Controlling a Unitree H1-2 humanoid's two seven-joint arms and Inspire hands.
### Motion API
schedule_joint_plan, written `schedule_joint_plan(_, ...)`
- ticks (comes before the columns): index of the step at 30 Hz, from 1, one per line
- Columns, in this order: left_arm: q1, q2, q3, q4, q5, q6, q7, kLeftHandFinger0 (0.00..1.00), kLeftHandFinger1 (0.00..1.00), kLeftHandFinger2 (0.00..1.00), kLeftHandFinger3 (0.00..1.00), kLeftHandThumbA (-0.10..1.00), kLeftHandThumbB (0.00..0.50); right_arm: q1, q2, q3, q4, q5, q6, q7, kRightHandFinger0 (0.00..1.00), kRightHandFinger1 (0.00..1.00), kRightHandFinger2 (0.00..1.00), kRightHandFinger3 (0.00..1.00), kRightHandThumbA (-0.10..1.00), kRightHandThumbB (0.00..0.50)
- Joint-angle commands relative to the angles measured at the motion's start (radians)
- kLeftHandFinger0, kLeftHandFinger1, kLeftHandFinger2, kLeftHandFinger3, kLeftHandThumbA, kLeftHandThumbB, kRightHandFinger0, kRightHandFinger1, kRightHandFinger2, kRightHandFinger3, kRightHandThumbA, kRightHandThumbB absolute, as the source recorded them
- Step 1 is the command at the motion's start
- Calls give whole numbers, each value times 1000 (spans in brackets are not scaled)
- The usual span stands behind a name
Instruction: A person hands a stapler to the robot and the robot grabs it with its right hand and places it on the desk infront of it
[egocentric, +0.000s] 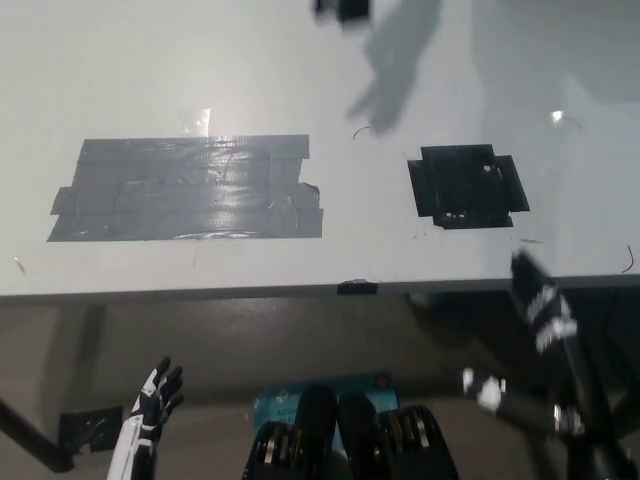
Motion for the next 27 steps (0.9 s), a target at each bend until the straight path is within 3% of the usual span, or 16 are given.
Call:
schedule_joint_plan(1,-5,7,6,-3,1,-40,5,1000,1000,1000,1000,1000,500,-98,17,-28,-8,-30,86,-29,1000,1000,1000,1000,1000,358)
schedule_joint_plan(4,-1,8,1,-1,4,-42,1,1000,1000,1000,1000,1000,500,-191,7,-44,91,-33,122,-35,1000,1000,1000,1000,1000,302)
schedule_joint_plan(9,-4,11,-3,-2,14,-42,1,1000,1000,1000,1000,1000,500,-304,8,-63,229,-58,147,-60,1000,1000,1000,1000,1000,256)
schedule_joint_plan(15,-6,5,-4,-1,7,-45,0,1000,1000,1000,1000,1000,500,-416,-7,-62,387,-71,149,-64,1000,1000,1000,1000,1000,264)
schedule_joint_plan(21,-5,6,-4,-4,5,-40,-3,1000,1000,1000,1000,1000,500,-527,-28,-66,549,-80,136,-74,1000,1000,1000,1000,1000,311)
schedule_joint_plan(27,-3,8,-7,-5,9,-39,-5,1000,1000,1000,1000,1000,500,-616,-46,-66,591,-87,174,-76,1000,1000,1000,1000,1000,300)
